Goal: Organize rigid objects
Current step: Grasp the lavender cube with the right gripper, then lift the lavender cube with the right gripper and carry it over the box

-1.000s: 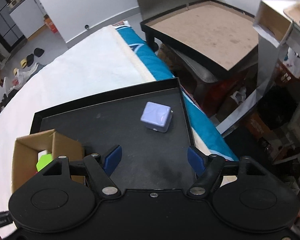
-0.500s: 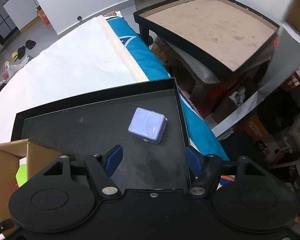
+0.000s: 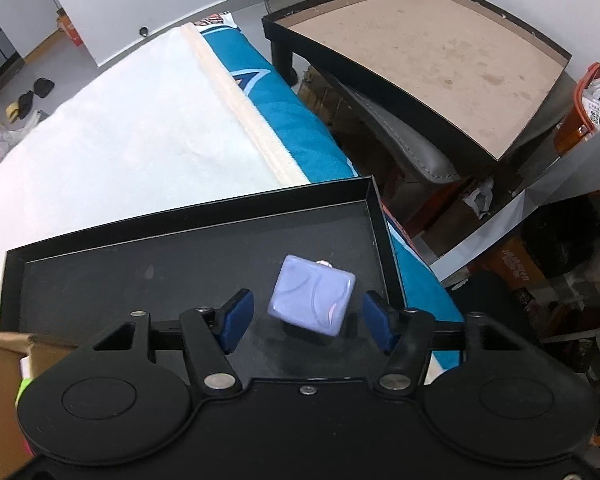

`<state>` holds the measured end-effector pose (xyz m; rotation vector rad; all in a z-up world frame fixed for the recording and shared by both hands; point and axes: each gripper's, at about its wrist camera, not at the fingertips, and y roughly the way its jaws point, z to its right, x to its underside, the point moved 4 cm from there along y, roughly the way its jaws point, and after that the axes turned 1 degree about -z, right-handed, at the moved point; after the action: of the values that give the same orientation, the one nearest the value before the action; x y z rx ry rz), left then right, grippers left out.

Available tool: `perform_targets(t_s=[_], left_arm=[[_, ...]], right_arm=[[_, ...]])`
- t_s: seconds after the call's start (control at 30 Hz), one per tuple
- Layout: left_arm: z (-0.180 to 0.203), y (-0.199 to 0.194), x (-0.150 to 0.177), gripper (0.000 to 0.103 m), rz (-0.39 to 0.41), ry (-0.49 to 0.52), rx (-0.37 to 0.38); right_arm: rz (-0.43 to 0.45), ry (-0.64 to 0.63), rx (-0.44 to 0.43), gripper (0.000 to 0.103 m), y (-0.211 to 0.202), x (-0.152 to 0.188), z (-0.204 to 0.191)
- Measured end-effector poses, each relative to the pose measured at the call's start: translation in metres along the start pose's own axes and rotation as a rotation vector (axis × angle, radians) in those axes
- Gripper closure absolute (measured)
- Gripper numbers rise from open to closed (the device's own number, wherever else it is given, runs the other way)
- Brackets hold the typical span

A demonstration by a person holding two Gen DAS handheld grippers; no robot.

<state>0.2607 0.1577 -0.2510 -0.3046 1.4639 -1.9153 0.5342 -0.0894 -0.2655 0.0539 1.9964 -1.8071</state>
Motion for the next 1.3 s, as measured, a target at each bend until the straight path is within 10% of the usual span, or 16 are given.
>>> perform_targets(t_s=[0.17,1.3], left_arm=[[-0.001,0.0,-0.001,0.087,-0.008,-0.002,0.009],[0.002,-0.001,0.002,0.086,-0.011,0.011,0.013]], right_arm=[[-0.008,0.008,0.041,0.058,0.014,0.002,-0.004],[0.064,-0.032,-0.017,0.06,-0.086,0.061,-0.004]])
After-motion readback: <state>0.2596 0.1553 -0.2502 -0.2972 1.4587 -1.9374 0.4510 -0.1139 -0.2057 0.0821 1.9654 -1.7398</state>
